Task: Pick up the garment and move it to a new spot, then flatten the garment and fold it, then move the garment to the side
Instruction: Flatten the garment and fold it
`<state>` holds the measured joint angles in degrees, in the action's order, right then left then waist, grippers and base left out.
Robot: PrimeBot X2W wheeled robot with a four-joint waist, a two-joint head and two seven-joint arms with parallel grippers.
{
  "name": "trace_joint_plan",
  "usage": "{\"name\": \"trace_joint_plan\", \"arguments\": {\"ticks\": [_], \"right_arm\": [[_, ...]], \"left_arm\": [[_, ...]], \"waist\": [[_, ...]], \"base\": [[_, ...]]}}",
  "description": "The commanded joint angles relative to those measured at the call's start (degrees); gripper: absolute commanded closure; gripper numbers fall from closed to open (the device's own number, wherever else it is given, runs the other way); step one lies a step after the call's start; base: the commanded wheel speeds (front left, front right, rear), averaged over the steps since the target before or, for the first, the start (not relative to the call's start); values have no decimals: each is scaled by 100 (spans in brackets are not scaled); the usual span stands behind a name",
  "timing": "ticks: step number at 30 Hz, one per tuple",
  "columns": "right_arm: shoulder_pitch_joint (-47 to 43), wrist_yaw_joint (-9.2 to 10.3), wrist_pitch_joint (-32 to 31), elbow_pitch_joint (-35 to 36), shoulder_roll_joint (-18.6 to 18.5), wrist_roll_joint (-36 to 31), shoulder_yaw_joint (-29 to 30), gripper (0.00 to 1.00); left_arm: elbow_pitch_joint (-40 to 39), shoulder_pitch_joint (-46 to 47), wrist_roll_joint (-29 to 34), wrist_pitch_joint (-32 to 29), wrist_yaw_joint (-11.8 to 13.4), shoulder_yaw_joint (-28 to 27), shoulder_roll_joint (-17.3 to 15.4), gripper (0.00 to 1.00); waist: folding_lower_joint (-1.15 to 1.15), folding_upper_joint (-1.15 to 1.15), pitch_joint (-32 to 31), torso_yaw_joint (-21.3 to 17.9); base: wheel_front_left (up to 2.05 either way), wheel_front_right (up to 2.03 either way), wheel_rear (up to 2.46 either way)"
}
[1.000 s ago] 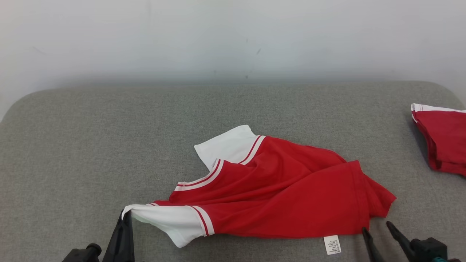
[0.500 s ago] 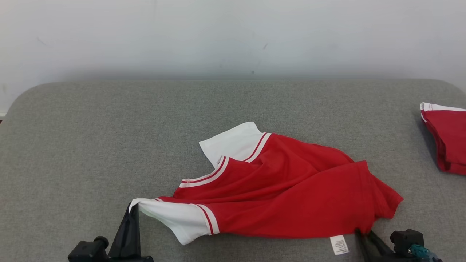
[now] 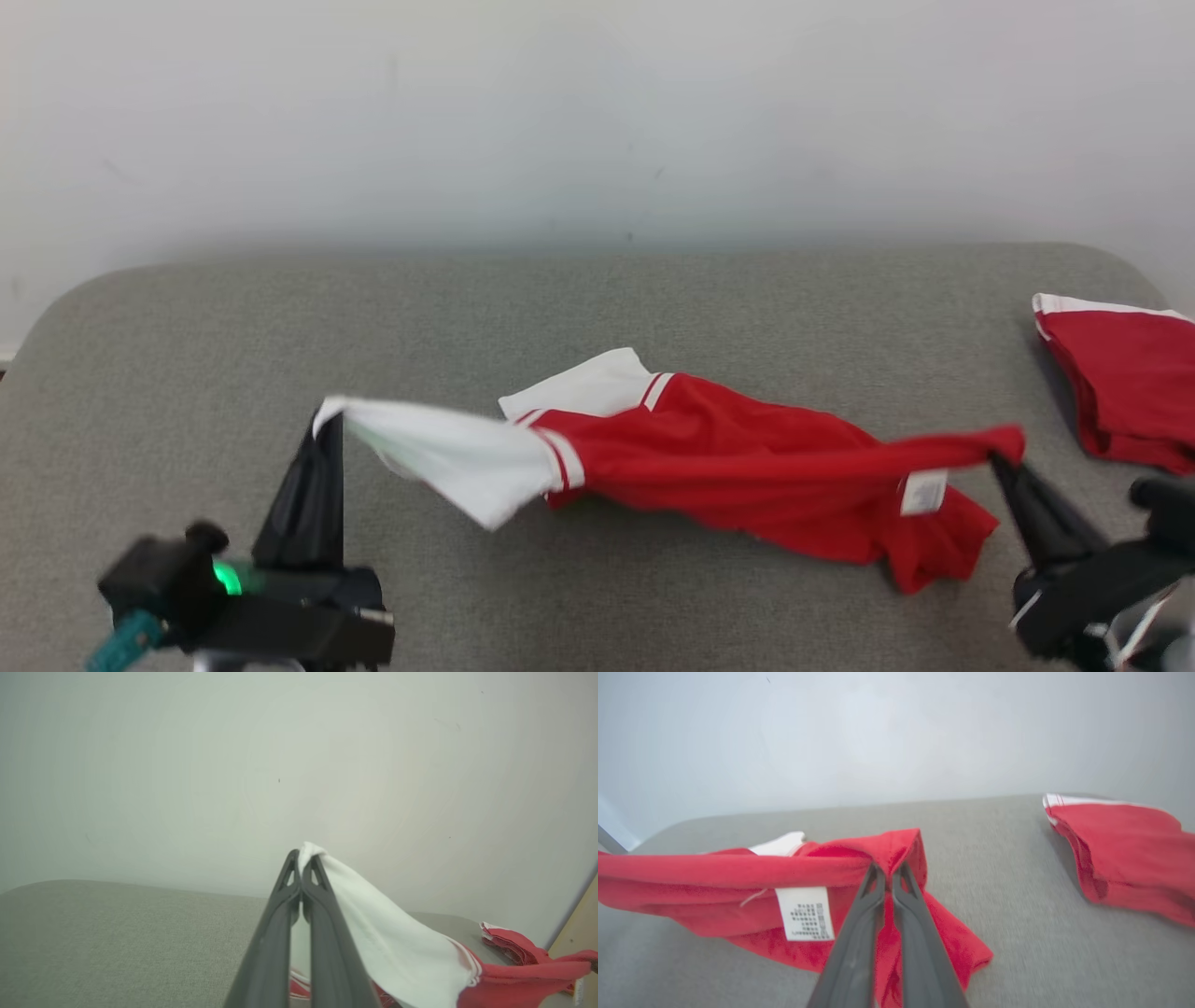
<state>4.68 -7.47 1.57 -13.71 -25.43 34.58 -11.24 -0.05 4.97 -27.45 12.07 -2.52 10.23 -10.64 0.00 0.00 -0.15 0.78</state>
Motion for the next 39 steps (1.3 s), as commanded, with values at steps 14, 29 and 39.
{"name": "trace_joint_plan", "arguments": {"ticks": [14,29,39], "right_arm": [[1288,-1,-1665,1946,-761,1475,1197,100],[2768,-1,-2372,1639,-1368,2338,1344,100],[4021,-1,-2596,397,-1000,1593,154,100]], "left_arm": [[-843,2325,-975,-969,-435,-184,-683,100],[-403,4191,-1782,-2459,-484,-55,-1433,100],[1073,5214,-2028,-3359,-504,630,-1335,100]], "waist": [[0,0,-285,-168],[0,0,-230,-256],[0,0,248,-291]], "base": [[0,0,0],[0,0,0],[0,0,0]]}}
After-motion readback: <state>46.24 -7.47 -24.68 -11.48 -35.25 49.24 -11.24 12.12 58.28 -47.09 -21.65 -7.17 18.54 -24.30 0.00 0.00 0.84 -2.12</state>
